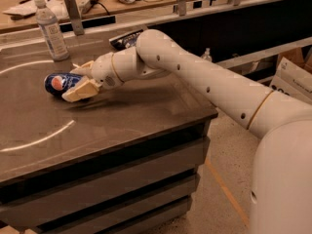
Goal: Pick pepsi can
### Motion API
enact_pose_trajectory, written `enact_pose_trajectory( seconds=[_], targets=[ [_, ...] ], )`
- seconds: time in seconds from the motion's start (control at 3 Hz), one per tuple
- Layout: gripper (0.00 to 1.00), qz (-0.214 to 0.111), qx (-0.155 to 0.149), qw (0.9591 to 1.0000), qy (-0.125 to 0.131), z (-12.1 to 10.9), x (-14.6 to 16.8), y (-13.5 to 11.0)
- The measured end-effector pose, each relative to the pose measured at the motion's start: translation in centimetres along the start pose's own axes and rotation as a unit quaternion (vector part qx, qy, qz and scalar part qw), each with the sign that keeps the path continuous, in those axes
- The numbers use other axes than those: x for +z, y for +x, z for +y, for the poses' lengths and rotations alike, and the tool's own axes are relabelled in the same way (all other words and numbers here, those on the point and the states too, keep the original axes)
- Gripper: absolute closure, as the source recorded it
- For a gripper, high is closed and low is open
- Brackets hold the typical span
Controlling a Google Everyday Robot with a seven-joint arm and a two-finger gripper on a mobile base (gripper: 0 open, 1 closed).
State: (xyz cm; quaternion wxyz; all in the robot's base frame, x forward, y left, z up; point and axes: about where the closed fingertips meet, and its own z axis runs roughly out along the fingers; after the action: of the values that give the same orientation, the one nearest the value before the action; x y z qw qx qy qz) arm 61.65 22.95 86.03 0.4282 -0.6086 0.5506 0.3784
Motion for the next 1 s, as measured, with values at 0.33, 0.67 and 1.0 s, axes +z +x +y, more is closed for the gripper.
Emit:
enact_pose_trajectory(
  seconds=[0.33, 0.67, 1.0],
  targets=[
    [0.87, -0.036, -0.010, 0.9992, -0.014, -0.1, -1.2, -1.3],
    [1.00, -0.078, -0.037, 0.9956, -0.037, -0.4, -2.6, -3.2],
    [1.00, -0.127, -0.087, 0.9850, -0.079, -0.6, -5.2, -5.7]
  ],
)
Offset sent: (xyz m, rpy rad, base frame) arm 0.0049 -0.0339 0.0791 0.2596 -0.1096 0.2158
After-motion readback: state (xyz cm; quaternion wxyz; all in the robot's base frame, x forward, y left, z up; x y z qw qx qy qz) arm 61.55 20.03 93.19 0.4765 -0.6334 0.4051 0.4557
